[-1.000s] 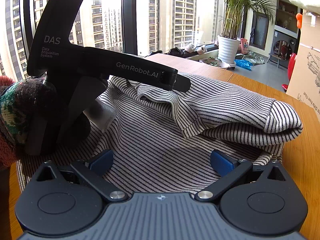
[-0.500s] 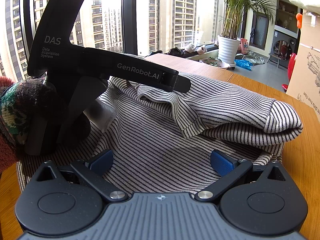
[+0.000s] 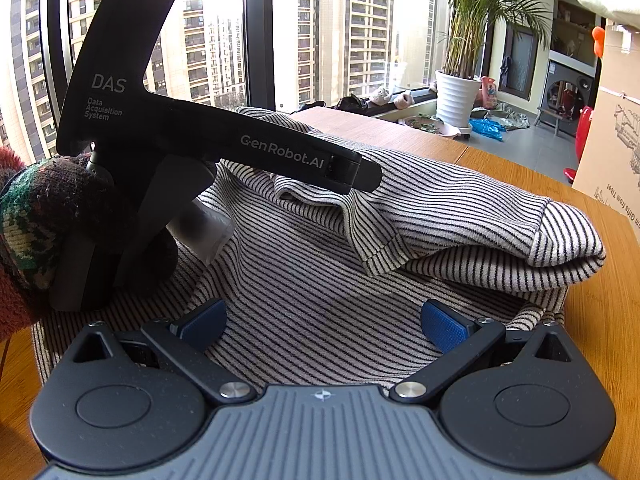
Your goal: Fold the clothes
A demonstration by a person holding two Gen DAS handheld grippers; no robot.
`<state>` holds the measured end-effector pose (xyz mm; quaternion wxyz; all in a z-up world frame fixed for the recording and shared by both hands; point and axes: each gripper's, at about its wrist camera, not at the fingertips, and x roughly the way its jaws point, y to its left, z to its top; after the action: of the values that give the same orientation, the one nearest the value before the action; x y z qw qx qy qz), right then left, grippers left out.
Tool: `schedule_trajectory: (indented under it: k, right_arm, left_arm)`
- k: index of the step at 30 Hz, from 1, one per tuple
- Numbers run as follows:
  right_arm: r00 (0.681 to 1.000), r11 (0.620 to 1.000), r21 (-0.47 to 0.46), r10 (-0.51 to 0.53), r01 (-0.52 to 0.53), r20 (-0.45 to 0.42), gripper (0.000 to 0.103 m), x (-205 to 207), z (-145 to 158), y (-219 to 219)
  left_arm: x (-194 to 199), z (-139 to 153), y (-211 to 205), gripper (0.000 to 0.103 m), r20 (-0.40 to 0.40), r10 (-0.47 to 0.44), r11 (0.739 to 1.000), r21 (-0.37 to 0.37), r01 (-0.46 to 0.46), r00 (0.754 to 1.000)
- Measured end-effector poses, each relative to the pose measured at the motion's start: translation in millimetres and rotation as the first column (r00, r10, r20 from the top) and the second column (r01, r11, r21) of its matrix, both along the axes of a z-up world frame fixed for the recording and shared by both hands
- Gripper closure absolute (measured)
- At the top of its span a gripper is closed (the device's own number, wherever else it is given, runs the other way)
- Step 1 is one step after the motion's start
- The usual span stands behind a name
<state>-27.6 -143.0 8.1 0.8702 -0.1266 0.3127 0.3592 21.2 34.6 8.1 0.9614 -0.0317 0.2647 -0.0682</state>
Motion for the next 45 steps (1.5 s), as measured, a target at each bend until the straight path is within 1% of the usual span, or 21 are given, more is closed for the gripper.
schedule_trajectory:
  k: [5,9,13,15,18,22,23,26,27,28,29,30,31,32,34,37,38,41,43,44,45]
  right_arm:
    - [1.000,1.000,-0.002,0.007,-0.007,0.001,0.000,3,-1,3]
    - [1.000,1.000,-0.003,0.010,-0.010,0.001,0.000,5,-2,8]
    - [1.000,1.000,-0.010,0.016,-0.016,0.012,0.000,8,-3,14]
    - [1.000,1.000,0.000,0.011,-0.011,0.000,0.000,12,-3,12]
    - [1.000,1.000,-0.015,0.010,-0.010,0.023,0.000,8,-4,12]
    - [0.998,0.999,-0.035,0.003,-0.001,0.064,0.000,-9,-4,3]
    - [0.997,0.999,-0.045,0.021,-0.018,0.072,0.000,-14,-3,0]
    - [0.981,0.984,-0.144,0.128,-0.107,0.148,0.000,-35,2,-1]
    - [0.976,0.976,-0.186,0.145,-0.115,0.160,0.000,-40,5,3]
    - [0.981,0.974,-0.203,0.135,-0.105,0.138,0.000,-41,7,6]
    - [0.991,0.979,-0.189,0.101,-0.083,0.090,0.000,-38,9,7]
    - [0.999,0.991,-0.126,0.034,-0.034,-0.002,0.000,-28,9,2]
    - [0.995,0.997,-0.068,-0.027,0.021,-0.098,0.000,-19,10,-2]
    - [0.983,0.998,-0.020,-0.066,0.063,-0.171,0.000,-12,10,-7]
    - [0.971,0.995,0.050,-0.075,0.088,-0.227,0.000,-2,11,-16]
    - [0.966,0.991,0.100,-0.060,0.087,-0.250,0.000,8,10,-24]
    - [0.969,0.990,0.112,-0.058,0.087,-0.241,0.000,8,9,-26]
    - [0.982,0.993,0.090,-0.061,0.078,-0.181,0.000,1,5,-22]
    - [0.978,0.989,0.126,-0.049,0.075,-0.203,0.000,0,8,-29]
    - [0.977,0.983,0.163,-0.043,0.079,-0.210,0.000,-4,10,-37]
    - [0.976,0.968,0.232,-0.040,0.091,-0.212,0.000,-13,15,-52]
  left_arm:
    - [3,-1,-10,0.000,-0.011,0.010,0.998,0.067,-0.009,1.000]
    - [3,-1,-11,0.000,-0.012,0.014,0.997,0.076,-0.013,1.000]
    - [6,-1,-15,0.000,-0.017,0.019,0.994,0.105,-0.017,1.000]
    - [6,-1,-16,0.000,-0.019,0.019,0.994,0.109,-0.017,1.000]
    - [13,1,-17,0.000,-0.022,0.021,0.994,0.110,-0.018,1.000]
    - [1,1,-19,0.000,-0.022,0.023,0.995,0.098,-0.021,0.999]
    - [-4,1,-20,0.000,-0.019,0.017,0.996,0.090,-0.015,1.000]
    - [-16,1,-21,0.000,-0.014,-0.009,0.998,0.062,0.009,1.000]
    - [-19,1,-22,0.000,-0.014,-0.014,0.998,0.057,0.015,1.000]
    - [-19,0,-23,0.000,-0.016,-0.014,0.998,0.063,0.015,1.000]
    - [-20,0,-24,0.000,-0.019,-0.012,0.997,0.072,0.013,1.000]
    - [-19,0,-26,0.000,-0.021,-0.011,0.997,0.082,0.013,1.000]
    - [-18,0,-27,0.000,-0.024,-0.010,0.996,0.091,0.012,1.000]
    - [-18,0,-29,0.000,-0.026,-0.009,0.995,0.098,0.011,1.000]
    - [-18,0,-30,0.000,-0.032,-0.010,0.994,0.106,0.013,0.999]
    - [-16,0,-33,0.000,-0.046,-0.010,0.993,0.120,0.016,0.999]
    - [-16,0,-34,0.000,-0.050,-0.011,0.992,0.128,0.017,0.999]
    - [-15,-1,-35,0.000,-0.054,-0.013,0.991,0.131,0.020,0.998]
    - [-17,-2,-34,0.000,-0.055,-0.015,0.992,0.127,0.022,0.998]
    - [-18,-2,-34,0.000,-0.055,-0.015,0.992,0.126,0.022,0.998]
    - [-19,-2,-34,0.000,-0.054,-0.015,0.992,0.125,0.022,0.998]
